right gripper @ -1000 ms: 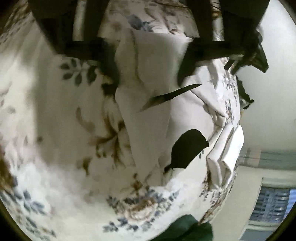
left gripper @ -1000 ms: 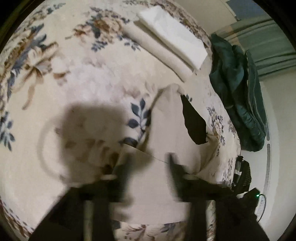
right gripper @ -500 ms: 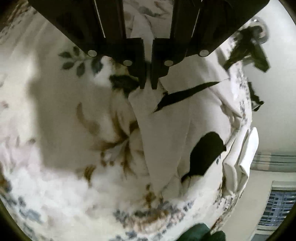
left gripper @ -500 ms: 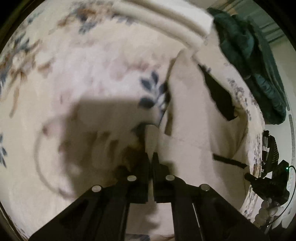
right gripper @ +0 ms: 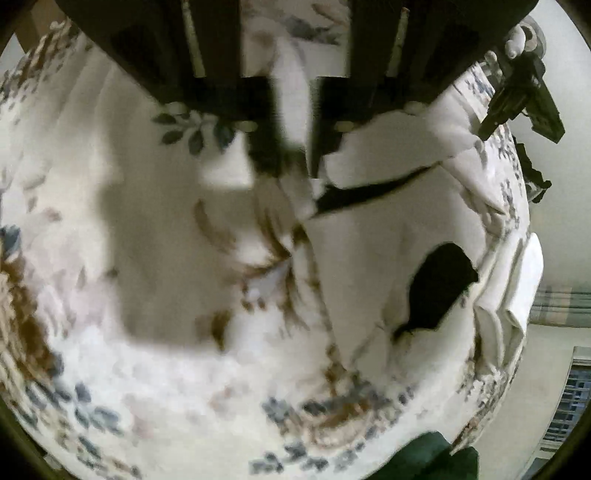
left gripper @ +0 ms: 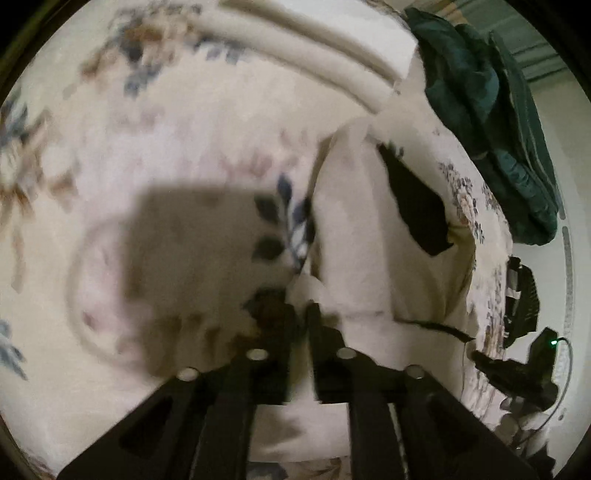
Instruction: Fold small clothes
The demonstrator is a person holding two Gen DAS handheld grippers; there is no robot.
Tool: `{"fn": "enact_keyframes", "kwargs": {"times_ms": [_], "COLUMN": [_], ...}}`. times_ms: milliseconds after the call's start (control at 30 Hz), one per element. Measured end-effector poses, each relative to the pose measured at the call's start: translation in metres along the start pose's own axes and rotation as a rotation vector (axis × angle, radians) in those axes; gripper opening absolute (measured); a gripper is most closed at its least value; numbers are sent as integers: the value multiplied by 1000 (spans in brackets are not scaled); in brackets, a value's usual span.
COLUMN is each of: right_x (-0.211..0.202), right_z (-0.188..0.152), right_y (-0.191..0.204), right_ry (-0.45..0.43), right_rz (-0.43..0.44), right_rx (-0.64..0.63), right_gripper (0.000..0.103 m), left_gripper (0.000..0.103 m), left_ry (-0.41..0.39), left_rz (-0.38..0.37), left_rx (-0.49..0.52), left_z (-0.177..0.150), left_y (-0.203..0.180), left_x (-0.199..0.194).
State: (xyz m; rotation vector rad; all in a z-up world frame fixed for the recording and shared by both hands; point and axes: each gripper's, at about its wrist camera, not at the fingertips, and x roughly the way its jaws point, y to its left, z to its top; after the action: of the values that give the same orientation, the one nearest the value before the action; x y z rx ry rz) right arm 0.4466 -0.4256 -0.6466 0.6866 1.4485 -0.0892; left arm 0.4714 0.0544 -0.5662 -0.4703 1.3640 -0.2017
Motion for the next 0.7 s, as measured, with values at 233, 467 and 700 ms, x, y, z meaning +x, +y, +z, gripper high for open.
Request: {"fn": "enact_keyframes", "kwargs": {"times_ms": [233, 467, 700], "right_x": [-13, 57, 95], "right_z": [63, 146, 172], "right_y": [71, 141, 163], "right_ry": [-55, 10, 132], "right_rz": [-86, -176, -169], "right_rx": [-166, -361, -419], "right_gripper": [65, 65, 8], "left_gripper": [64, 64, 2], "left_ry": [-84, 45, 77], "left_rz": [62, 247, 219], "left_rx": [198, 398, 421], "left_z": [76, 137, 142], "left_y": [-60, -102, -99], "left_x": [3, 87, 113]}}
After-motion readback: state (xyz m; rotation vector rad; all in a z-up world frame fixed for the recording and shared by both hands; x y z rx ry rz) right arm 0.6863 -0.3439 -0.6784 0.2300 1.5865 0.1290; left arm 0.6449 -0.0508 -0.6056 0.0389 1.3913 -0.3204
